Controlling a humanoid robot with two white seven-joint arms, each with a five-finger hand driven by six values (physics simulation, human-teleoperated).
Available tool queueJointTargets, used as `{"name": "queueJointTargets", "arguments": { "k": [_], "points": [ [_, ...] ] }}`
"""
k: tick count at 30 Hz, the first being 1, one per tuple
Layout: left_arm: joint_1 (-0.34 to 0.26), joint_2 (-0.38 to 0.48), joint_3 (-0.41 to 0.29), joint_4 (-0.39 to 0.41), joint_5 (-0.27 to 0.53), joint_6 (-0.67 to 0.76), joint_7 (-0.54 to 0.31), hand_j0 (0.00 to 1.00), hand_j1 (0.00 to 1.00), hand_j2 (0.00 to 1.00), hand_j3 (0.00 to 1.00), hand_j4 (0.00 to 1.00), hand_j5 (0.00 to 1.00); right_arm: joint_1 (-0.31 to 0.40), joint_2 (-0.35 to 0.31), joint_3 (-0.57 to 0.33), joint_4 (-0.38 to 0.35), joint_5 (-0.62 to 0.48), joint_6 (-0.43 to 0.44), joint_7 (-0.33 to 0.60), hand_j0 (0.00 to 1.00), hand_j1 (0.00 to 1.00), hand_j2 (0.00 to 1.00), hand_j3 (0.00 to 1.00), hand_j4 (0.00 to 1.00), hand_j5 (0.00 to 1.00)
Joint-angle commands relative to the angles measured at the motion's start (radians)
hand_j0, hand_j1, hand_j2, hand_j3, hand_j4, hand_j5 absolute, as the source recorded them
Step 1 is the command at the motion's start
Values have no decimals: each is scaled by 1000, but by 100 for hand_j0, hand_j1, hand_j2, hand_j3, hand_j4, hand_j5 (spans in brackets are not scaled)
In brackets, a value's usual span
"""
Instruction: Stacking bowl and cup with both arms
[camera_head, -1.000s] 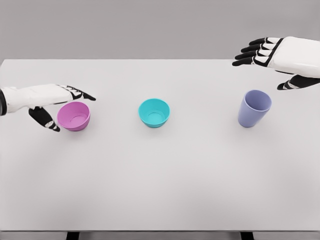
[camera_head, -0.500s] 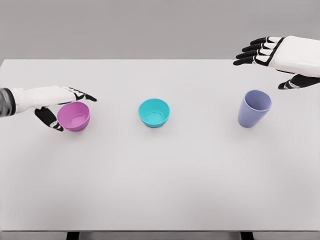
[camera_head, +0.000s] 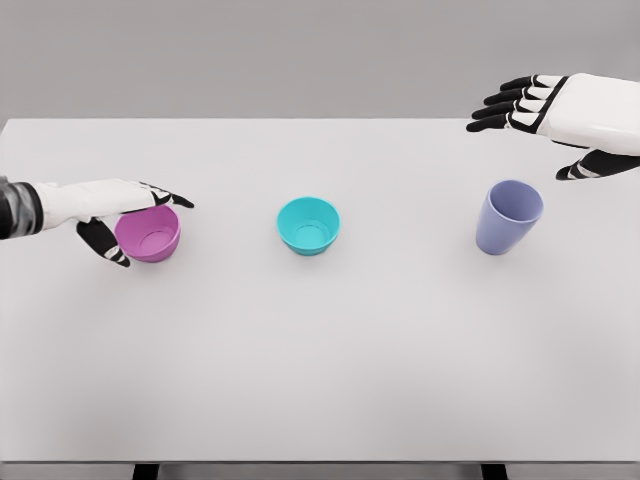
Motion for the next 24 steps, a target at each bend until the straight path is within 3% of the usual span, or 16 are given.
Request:
{"name": "queueJointTargets", "arguments": {
  "k": [1,24],
  "points": [
    [0,-12,0,18,-7,1,0,100,100,100,100,100,100,0,-1,0,0,-5,3,-1,100,100,100,100,100,100],
    [-2,-39,-2,64,-27,1,0,100,100,100,100,100,100,-2,-1,0,0,-5,3,-1,100,100,100,100,100,100]
  ]
}}
